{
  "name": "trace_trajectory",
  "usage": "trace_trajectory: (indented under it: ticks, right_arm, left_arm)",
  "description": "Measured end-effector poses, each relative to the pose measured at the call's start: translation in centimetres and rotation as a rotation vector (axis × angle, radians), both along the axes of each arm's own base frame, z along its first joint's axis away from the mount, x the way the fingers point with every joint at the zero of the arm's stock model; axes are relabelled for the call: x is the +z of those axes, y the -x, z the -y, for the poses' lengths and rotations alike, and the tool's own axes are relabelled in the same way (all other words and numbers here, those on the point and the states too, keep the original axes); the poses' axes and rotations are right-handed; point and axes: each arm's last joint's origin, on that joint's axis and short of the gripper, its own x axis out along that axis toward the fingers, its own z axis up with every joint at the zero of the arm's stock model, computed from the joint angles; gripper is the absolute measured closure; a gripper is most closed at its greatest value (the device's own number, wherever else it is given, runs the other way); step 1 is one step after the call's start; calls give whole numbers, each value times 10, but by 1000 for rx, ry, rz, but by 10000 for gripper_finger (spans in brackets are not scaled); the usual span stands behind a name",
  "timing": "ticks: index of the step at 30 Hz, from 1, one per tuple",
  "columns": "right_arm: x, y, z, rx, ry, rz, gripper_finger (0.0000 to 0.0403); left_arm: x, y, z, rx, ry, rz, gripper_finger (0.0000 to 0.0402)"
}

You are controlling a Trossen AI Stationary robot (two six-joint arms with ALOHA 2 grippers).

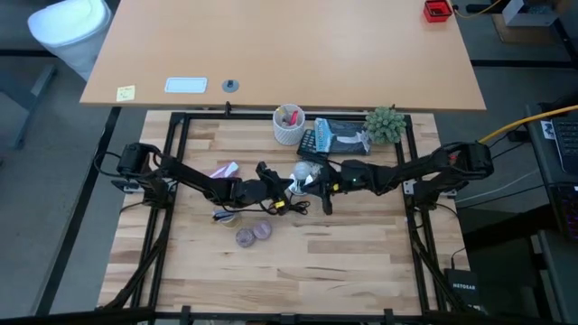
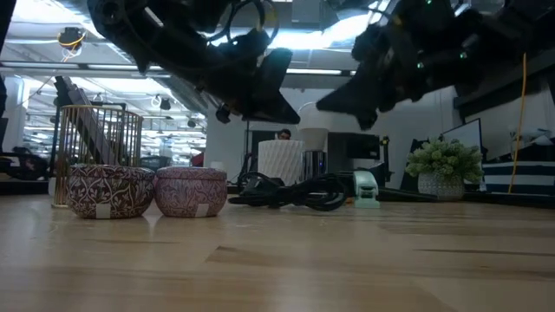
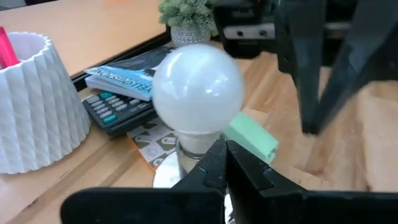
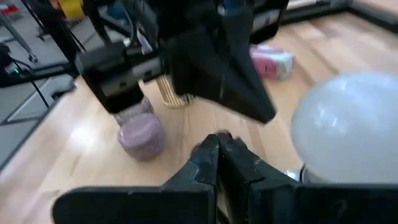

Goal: Screw lightbulb
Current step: Insert the white lightbulb into the silver lamp

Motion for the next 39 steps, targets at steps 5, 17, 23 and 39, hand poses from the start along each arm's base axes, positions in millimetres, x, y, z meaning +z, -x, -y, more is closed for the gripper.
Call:
trace_trajectory:
  ticks: [5,17,23,39]
  right_arm:
    - [22,7,0,1,15,85,388]
    - [62,40,10,-390,228,101,388]
    - [67,46,16,-607,325,86,388]
    - [46,44,15,-532,361,-88,396]
  left_arm:
    - [13,3,8,-33,-22,27,401]
    - [26,12,10,-85,-124,-52,401]
    - [17,14,-12,-16,-106,-144,401]
    - [8,16,-54,-289,78,-215,401]
